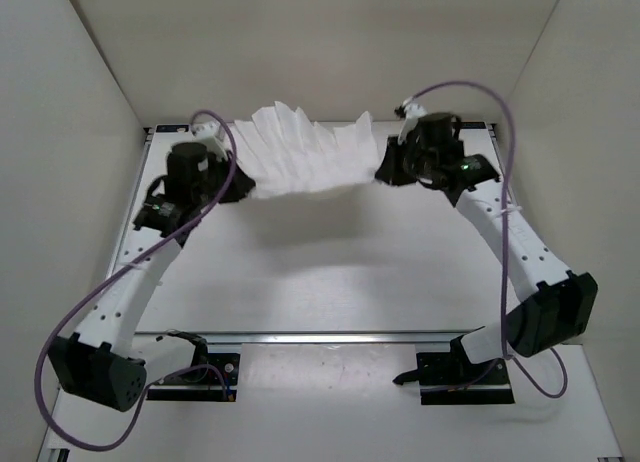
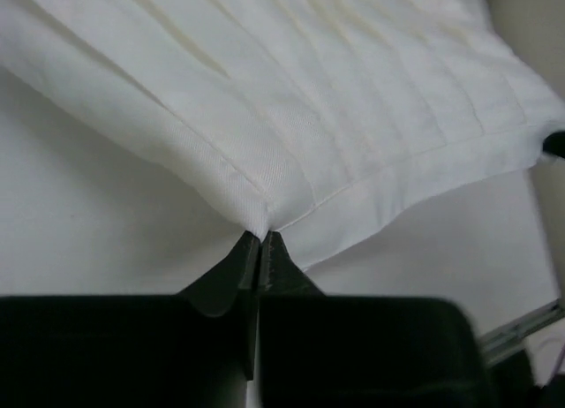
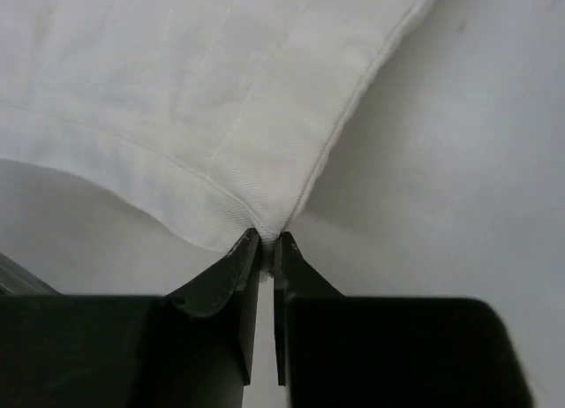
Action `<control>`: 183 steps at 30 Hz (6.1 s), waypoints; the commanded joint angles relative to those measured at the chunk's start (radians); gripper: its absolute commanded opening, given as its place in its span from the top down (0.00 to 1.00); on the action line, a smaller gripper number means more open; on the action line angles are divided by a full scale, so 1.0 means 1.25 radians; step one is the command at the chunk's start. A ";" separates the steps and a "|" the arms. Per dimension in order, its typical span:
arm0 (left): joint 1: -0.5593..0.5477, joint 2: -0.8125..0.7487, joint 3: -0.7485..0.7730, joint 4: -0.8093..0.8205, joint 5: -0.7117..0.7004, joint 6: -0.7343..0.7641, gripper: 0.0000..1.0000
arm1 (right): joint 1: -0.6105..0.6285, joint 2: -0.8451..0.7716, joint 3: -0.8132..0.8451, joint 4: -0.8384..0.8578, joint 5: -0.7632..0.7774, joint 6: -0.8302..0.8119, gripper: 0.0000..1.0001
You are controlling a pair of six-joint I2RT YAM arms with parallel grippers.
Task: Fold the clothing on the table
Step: Flatten the skirt out, then fold the skirt
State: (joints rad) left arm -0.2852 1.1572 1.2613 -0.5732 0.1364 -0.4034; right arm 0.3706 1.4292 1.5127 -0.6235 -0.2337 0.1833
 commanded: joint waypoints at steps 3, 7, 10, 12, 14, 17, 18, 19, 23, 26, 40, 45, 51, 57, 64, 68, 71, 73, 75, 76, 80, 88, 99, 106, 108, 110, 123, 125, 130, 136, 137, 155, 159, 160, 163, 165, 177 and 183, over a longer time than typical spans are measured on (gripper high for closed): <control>-0.016 0.023 -0.347 0.109 0.075 -0.026 0.46 | 0.042 -0.063 -0.347 0.041 0.049 0.111 0.71; -0.022 -0.030 -0.480 0.128 0.064 -0.027 0.25 | 0.030 -0.127 -0.546 0.122 0.030 0.132 0.53; -0.053 -0.059 -0.535 0.139 0.038 -0.049 0.24 | 0.012 -0.136 -0.583 0.145 0.015 0.131 0.53; -0.053 -0.070 -0.575 0.166 0.019 -0.069 0.24 | 0.014 -0.119 -0.589 0.162 0.027 0.128 0.53; -0.043 -0.075 -0.620 0.212 -0.007 -0.085 0.25 | 0.015 -0.108 -0.594 0.199 0.029 0.137 0.52; -0.048 -0.066 -0.646 0.277 -0.066 -0.135 0.27 | 0.015 -0.070 -0.595 0.259 0.029 0.152 0.53; -0.047 -0.063 -0.646 0.298 -0.081 -0.139 0.28 | 0.020 -0.046 -0.589 0.278 0.027 0.156 0.53; -0.052 -0.040 -0.643 0.307 -0.093 -0.147 0.28 | 0.019 -0.022 -0.584 0.280 0.030 0.155 0.53; -0.061 0.036 -0.624 0.360 -0.102 -0.167 0.30 | 0.034 0.035 -0.554 0.313 0.065 0.171 0.53; -0.063 0.084 -0.609 0.398 -0.108 -0.178 0.30 | 0.039 0.062 -0.551 0.335 0.096 0.188 0.53; -0.098 0.234 -0.537 0.449 -0.134 -0.180 0.43 | 0.043 0.187 -0.500 0.353 0.108 0.161 0.84; -0.104 0.252 -0.522 0.437 -0.118 -0.161 1.00 | 0.041 0.191 -0.480 0.323 0.101 0.160 1.00; -0.091 0.119 -0.522 0.296 -0.112 -0.107 1.00 | 0.059 0.053 -0.452 0.121 0.101 0.121 1.00; -0.114 -0.103 -0.494 0.081 -0.101 -0.076 1.00 | 0.074 -0.133 -0.458 -0.032 0.083 0.105 1.00; -0.178 -0.284 -0.572 -0.055 -0.043 -0.133 1.00 | 0.175 -0.329 -0.574 -0.197 0.070 0.184 1.00; -0.214 -0.402 -0.586 -0.113 -0.011 -0.184 1.00 | 0.198 -0.468 -0.652 -0.285 -0.004 0.234 1.00; -0.205 -0.442 -0.573 -0.162 0.020 -0.188 1.00 | 0.180 -0.556 -0.665 -0.348 -0.058 0.246 1.00; -0.184 -0.456 -0.556 -0.182 0.030 -0.180 1.00 | 0.143 -0.586 -0.659 -0.374 -0.096 0.228 1.00; -0.168 -0.442 -0.521 -0.178 0.052 -0.174 1.00 | 0.091 -0.595 -0.634 -0.391 -0.122 0.190 1.00; -0.154 -0.424 -0.490 -0.174 0.054 -0.168 1.00 | 0.046 -0.578 -0.612 -0.401 -0.127 0.157 1.00; -0.108 -0.331 -0.419 -0.105 0.079 -0.139 1.00 | -0.083 -0.465 -0.507 -0.373 -0.162 0.046 1.00; 0.051 0.041 -0.301 0.109 0.135 -0.092 1.00 | -0.174 -0.079 -0.313 -0.165 -0.123 0.014 1.00; 0.147 0.478 -0.019 0.274 0.223 -0.147 0.44 | -0.206 0.454 0.217 -0.086 -0.042 0.056 0.52; 0.119 0.315 -0.217 0.307 0.219 -0.150 0.40 | -0.231 0.218 -0.171 0.101 -0.041 0.121 0.45; 0.097 0.269 -0.289 0.310 0.197 -0.148 0.39 | -0.244 0.142 -0.293 0.173 -0.058 0.150 0.45; 0.076 0.216 -0.358 0.319 0.163 -0.139 0.37 | -0.253 0.057 -0.433 0.251 -0.099 0.182 0.44; 0.020 0.152 -0.565 0.400 0.087 -0.190 0.36 | -0.289 0.051 -0.609 0.423 -0.230 0.268 0.42; 0.010 0.163 -0.578 0.439 0.077 -0.209 0.36 | -0.289 0.062 -0.621 0.447 -0.238 0.282 0.41; 0.005 0.212 -0.580 0.481 0.042 -0.227 0.36 | -0.279 0.105 -0.643 0.494 -0.265 0.323 0.42; 0.004 0.267 -0.556 0.492 0.038 -0.220 0.61 | -0.283 0.162 -0.648 0.539 -0.245 0.358 0.47; 0.002 0.274 -0.550 0.493 0.037 -0.216 0.71 | -0.284 0.175 -0.649 0.538 -0.250 0.363 0.52; -0.155 0.400 -0.468 0.606 0.032 -0.297 1.00 | -0.140 0.095 -0.159 0.008 0.020 0.026 1.00; -0.143 0.408 -0.456 0.607 0.036 -0.301 1.00 | -0.018 0.129 -0.103 0.013 0.052 0.025 1.00; -0.138 0.401 -0.458 0.609 0.030 -0.299 1.00 | 0.020 0.129 -0.085 0.016 0.041 0.022 1.00; -0.131 0.392 -0.459 0.609 0.030 -0.302 1.00 | 0.112 0.176 -0.025 0.012 0.040 0.011 1.00; -0.129 0.384 -0.459 0.607 0.036 -0.301 1.00 | 0.161 0.220 0.009 0.012 0.045 0.020 1.00; -0.122 0.355 -0.497 0.628 0.036 -0.314 1.00 | 0.291 0.415 0.049 0.100 -0.028 0.034 1.00; -0.127 0.357 -0.513 0.638 0.055 -0.317 1.00 | 0.302 0.507 0.075 0.093 -0.106 0.031 1.00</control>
State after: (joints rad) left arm -0.4423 1.6413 0.6399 0.2035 0.1982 -0.7952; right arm 0.7406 2.0460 1.5555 -0.5308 -0.2985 0.2279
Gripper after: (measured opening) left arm 0.028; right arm 0.064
